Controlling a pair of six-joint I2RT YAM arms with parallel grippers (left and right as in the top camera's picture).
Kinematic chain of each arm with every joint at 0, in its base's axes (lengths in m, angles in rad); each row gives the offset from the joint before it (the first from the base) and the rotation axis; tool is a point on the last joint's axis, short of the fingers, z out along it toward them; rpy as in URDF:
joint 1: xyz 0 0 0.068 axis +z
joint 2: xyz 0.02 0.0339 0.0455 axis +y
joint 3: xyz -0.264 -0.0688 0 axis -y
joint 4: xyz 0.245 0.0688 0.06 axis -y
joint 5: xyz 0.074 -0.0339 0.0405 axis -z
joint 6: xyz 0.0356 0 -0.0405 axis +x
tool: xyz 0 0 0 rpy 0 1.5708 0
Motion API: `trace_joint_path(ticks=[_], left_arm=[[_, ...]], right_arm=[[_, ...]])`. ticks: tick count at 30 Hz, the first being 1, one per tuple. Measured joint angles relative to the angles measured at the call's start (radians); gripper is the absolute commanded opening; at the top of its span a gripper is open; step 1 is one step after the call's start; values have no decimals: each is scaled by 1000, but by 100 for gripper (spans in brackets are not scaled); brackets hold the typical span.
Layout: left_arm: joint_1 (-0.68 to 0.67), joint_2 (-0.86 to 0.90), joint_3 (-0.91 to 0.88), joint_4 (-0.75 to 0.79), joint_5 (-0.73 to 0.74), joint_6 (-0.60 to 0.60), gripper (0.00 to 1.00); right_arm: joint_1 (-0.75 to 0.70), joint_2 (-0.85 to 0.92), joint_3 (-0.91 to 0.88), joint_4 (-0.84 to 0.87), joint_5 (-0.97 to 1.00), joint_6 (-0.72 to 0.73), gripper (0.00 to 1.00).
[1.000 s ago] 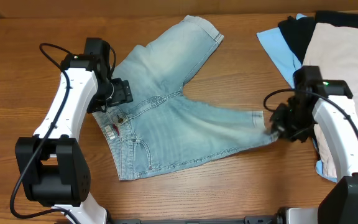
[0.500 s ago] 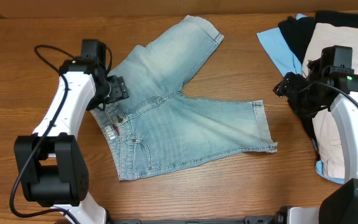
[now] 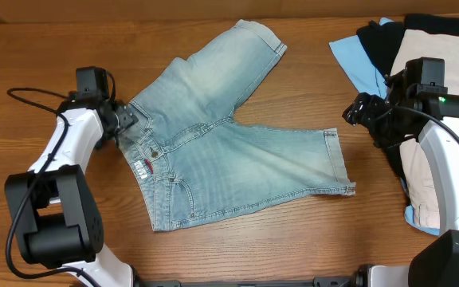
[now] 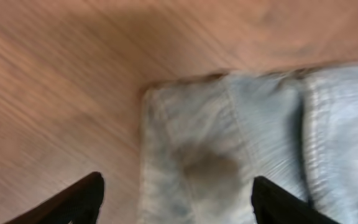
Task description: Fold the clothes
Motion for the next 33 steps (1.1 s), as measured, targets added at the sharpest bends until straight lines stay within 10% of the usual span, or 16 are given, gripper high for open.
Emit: trace_joint_path(ticks=[16,25,33], left_arm=[[0,16,-1,74,14,-11,56],[0,126,1,115,38,17,10],[29,153,277,-120,-119,162,4]], right_arm=[[0,0,0,-1,0,-1,82],[0,0,0,11,1,-4,82],[6,0,0,102,-24,-3,77]])
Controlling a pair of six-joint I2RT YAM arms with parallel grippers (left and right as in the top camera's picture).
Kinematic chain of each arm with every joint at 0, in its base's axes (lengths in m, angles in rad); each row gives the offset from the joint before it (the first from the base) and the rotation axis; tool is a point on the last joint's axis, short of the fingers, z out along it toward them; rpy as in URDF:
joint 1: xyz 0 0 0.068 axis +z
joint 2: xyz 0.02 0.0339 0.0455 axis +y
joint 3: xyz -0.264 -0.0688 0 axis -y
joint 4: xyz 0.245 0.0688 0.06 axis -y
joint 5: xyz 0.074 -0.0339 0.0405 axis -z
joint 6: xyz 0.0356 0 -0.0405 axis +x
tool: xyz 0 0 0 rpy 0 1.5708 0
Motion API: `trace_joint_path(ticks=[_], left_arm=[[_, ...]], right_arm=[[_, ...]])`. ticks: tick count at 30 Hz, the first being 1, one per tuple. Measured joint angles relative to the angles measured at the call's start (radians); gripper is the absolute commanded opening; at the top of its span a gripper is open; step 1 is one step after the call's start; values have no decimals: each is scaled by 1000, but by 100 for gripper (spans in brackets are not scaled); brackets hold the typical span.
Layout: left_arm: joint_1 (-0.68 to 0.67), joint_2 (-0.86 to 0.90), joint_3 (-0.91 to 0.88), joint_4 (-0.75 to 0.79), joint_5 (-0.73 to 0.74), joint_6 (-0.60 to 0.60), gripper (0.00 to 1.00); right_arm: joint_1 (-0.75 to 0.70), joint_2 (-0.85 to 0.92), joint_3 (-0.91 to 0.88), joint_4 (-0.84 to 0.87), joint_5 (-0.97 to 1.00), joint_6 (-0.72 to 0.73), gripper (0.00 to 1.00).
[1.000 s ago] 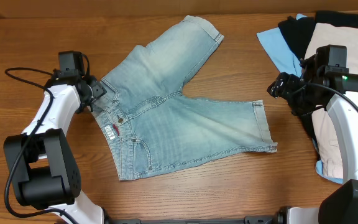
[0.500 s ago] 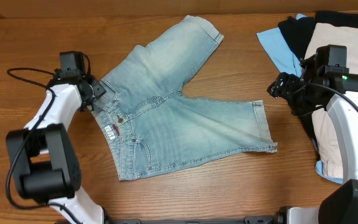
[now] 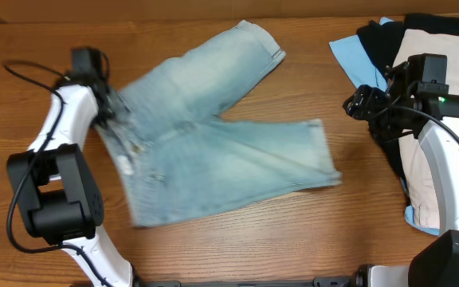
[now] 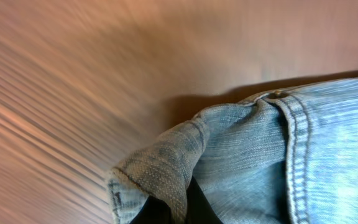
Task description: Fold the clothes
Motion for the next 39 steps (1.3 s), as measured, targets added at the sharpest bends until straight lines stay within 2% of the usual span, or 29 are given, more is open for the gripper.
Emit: trace_joint_path(ticks=[2,5,6,9,13,17,20,25,32,35,39], left_arm=[[27,1,79,-5,-57,43,5],[81,1,183,31,-131,113,83],[90,1,197,41,-143,131,100],[118,1,228,53,-171,164,100],[92,1,231,-13,-124,178,100],[44,1,252,-156,35,192,100],[1,1,263,-193,146,200,100],[-167,1,266,-101,243,253,100],[-441,35,285,145,209,327,100],[-497,129,291,225,192,359,100],[-491,266,290,298,171,428,100]], right_arm=[[15,0,0,39,-16,8,77],[76,2,0,121,-27,45,77],[103,8,0,168,-28,57,77],[193,40,1,303,-27,95,77],[308,121,2,511,-4,130,76],[391,227,4,762,29,153,75],[421,292,21,829,48,168,79],[430,353,108,679,92,182,87],[311,352,176,409,114,182,90],[229,353,176,285,124,182,90],[176,353,178,195,126,181,90]])
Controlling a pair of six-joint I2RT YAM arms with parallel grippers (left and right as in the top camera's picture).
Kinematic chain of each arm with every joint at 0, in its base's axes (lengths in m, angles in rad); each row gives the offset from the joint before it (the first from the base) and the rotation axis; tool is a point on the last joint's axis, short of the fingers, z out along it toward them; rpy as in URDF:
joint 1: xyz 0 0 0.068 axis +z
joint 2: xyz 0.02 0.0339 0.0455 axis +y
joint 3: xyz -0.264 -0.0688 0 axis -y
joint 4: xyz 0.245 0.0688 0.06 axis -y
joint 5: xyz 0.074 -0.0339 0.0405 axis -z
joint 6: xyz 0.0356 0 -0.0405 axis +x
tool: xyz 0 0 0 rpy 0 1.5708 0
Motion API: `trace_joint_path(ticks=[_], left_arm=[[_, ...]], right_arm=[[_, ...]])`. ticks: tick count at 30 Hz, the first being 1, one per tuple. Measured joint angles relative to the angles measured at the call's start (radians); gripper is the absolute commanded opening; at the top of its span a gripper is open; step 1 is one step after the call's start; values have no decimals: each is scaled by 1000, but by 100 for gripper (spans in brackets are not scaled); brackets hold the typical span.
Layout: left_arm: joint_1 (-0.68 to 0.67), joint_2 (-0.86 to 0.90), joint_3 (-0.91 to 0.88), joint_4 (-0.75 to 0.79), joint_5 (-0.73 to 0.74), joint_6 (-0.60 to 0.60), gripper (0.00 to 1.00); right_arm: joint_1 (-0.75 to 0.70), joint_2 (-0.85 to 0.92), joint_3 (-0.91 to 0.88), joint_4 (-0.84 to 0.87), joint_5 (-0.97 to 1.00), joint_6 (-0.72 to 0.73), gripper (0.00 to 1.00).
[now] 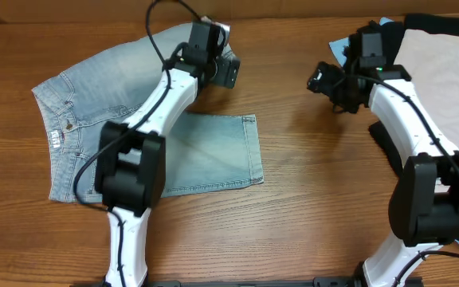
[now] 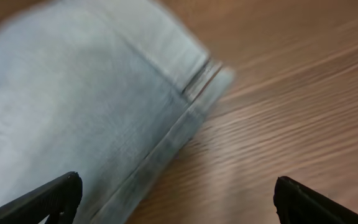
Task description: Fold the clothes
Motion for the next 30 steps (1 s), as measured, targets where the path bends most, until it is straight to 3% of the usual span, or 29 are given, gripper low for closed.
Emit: trace_joint_path(ticks=[6,8,11,13,18,20,21,23,25,27,30], left_arm=[[6,73,-3,77,-11,91,97],[6,77,-3,95,-11,110,90],[6,87,-3,121,-7,138,65],[6,97,-3,124,-3,146,55],[6,134,0,121,8,157,55],[6,134,0,122,7,158,45],[6,134,0,122,8,158,30],[6,136,0,124,7,162,13],[6,139,0,126,3,164,4],[6,142,0,132,-5,154,4],[4,142,0,133,-16,121,4]], right_arm=[[-19,0,0,-27,0,-11,90],[-19,0,0,-29,0,-14,90],[-19,0,0,-31,0,-19,90],[-19,0,0,-35,0,-21,90],[-19,0,0,-46,0,-22,90],[-19,0,0,-47,0,-23,86],[-19,0,0,-47,0,-21,84],[-19,0,0,-48,0,-25,84],[-19,0,0,-48,0,-26,84],[-19,0,0,-48,0,-25,83],[-19,0,0,-49,0,-27,72]])
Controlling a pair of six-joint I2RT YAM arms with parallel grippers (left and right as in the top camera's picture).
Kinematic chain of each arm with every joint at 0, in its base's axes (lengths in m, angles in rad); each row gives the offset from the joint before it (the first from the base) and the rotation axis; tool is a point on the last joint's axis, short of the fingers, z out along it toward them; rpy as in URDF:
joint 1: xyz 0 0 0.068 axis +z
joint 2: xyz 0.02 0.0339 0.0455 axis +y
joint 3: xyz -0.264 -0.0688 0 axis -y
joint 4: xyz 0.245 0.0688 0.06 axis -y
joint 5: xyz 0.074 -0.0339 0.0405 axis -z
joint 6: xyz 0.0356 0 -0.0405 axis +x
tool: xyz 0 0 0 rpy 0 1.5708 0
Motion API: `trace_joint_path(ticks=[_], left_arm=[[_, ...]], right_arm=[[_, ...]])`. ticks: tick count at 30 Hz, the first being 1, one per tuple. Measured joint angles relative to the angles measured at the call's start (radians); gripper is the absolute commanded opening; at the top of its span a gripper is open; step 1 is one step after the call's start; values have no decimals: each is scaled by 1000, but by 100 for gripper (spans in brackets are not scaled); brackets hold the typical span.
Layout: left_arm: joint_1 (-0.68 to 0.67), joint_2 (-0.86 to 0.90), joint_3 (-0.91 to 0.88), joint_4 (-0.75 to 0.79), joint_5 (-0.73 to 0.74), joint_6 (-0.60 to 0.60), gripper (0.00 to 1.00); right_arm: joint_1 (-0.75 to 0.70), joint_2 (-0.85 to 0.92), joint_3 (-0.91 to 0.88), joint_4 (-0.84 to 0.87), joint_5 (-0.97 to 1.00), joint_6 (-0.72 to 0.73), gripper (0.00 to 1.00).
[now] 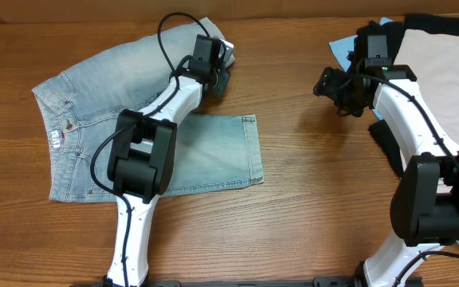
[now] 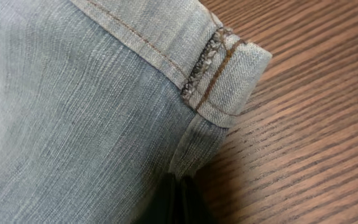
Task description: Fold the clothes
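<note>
Light-blue denim shorts [image 1: 118, 80] lie flat on the left of the wooden table [image 1: 309, 199], with the waistband [image 1: 54, 139] at the left. One leg reaches to the far middle, the other to the right [image 1: 229, 151]. My left gripper [image 1: 218, 80] sits at the far leg's hem corner [image 2: 229, 68]. In the left wrist view my left gripper [image 2: 179, 190] is shut, pinching the denim [image 2: 73, 112] along the leg's side edge. My right gripper [image 1: 329, 82] hangs over bare table, right of the shorts; whether it is open does not show.
A pile of other clothes lies at the far right: a light-blue piece [image 1: 349, 48], a black piece [image 1: 389, 147] and a beige piece [image 1: 445, 72]. The left arm's cable [image 1: 166, 32] loops above the shorts.
My left gripper was open over the far leg's hem corner; now it is down on the denim and shut on the leg's edge. The shorts and right arm have hardly moved.
The shorts first lay mid-table with my left gripper open at the waistband. It then held the waistband, and the shorts sat further left. Later they lay at the left side, with the gripper open at the far leg's hem; now it grips there.
</note>
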Motion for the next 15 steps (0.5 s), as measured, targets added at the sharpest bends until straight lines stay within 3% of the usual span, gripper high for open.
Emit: trace_joint_path(ticks=[4,12,15], left_arm=[[-7,0,13,-53,-4,-41,4],[-95,-16,84,-338,-38,-51,4],[-146,-10,157,-525,-17,-56,4]], right_arm=[[-11,0,0,-6,4,6,72],[-148,0,0,-82,-5,21,72],[-158,0,0,-94,-5,16,73]])
